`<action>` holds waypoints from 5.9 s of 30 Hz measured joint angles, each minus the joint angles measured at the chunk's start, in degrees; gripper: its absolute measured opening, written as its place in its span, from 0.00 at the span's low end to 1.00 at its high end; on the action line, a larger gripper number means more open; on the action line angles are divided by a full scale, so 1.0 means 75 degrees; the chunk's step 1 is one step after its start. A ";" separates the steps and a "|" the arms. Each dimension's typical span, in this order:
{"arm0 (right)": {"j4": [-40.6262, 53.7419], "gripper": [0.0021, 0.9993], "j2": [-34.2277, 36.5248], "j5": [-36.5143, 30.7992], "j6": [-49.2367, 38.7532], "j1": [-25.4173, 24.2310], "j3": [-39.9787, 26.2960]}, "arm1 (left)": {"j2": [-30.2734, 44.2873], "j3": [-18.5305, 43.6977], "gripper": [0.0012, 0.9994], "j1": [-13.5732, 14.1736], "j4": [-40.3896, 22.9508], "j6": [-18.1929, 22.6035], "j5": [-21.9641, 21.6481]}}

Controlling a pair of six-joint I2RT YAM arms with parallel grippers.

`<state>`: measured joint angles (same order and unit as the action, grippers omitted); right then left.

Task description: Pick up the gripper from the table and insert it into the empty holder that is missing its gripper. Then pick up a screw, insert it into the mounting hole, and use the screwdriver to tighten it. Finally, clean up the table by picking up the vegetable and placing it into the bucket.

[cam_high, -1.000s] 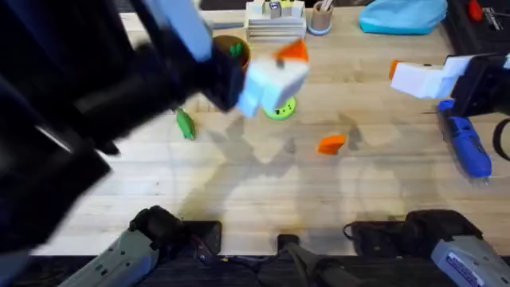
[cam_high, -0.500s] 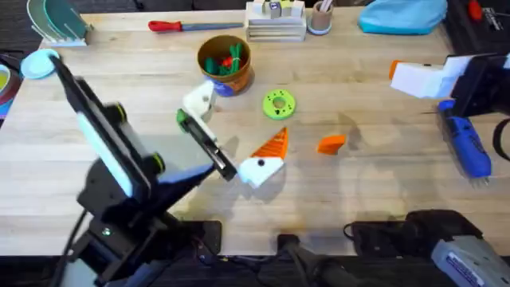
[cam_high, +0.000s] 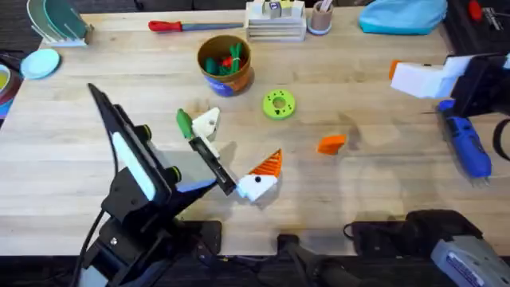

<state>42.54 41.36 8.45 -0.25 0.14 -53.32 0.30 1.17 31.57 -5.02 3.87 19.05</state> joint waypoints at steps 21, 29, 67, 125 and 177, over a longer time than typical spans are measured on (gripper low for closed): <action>0.0000 0.99 0.0000 0.0000 0.0000 0.0000 0.0000 | 0.0032 0.0000 0.99 0.0000 0.0010 -0.0003 0.0061; 0.0000 0.99 0.0000 0.0000 0.0000 0.0000 0.0000 | 0.0032 0.0000 0.99 0.0000 0.0007 0.0054 -0.0004; 0.1378 0.57 0.4476 -0.2328 -0.2830 0.4415 -0.0029 | 0.0029 0.0000 0.99 0.0000 0.0036 -0.1627 0.1538; -0.1481 0.01 0.6691 0.9394 0.0925 0.2208 0.0510 | 0.0032 0.0000 0.99 0.0000 0.0036 -0.1370 0.1541; -0.6047 0.88 0.6825 0.7859 0.5873 0.3971 0.0522 | 0.0058 0.0003 0.99 0.0015 0.0021 -0.1374 0.0912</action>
<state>-2.81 92.55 67.39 43.80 29.92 -49.41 0.73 1.19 31.68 -4.86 -6.44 25.89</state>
